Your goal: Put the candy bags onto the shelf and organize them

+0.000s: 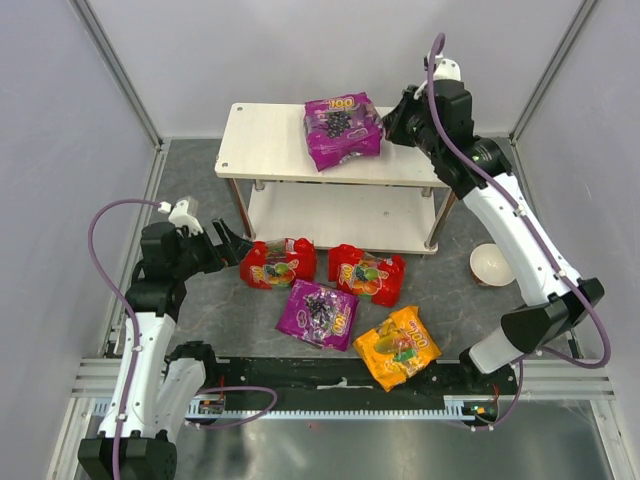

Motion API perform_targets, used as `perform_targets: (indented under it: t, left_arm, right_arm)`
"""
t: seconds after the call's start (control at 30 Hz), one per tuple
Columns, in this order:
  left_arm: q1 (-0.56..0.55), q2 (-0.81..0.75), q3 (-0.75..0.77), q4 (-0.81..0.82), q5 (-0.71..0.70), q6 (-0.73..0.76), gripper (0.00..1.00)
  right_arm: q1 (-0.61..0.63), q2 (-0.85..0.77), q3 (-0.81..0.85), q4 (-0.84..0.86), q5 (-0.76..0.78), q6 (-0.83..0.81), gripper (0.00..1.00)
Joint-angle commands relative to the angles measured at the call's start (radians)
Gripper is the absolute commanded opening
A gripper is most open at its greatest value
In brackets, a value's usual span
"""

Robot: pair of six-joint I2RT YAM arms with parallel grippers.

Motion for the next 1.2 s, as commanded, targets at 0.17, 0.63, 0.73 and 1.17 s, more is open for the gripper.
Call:
perform_targets:
  t: [0.17,0.63,0.73,1.17]
  left_arm:
    - [-0.001,0.002,-0.003,0.030,0.012,0.008,0.99]
    - [-0.003,0.006,-0.005,0.028,0.008,0.010,0.99]
    - [-0.003,0.004,-0.003,0.030,0.009,0.013,0.99]
    - [-0.001,0.004,-0.005,0.030,0.009,0.010,0.99]
  right_arm:
    - [0.005,0.001,0.221,0.036,0.076,-0.090,0.00]
    - [0.200,0.230,0.397,0.055,0.048,-0.278,0.00]
    - [0.204,0.212,0.308,0.103,0.076,-0.269,0.00]
    - [0.203,0.130,0.201,0.181,0.086,-0.234,0.00]
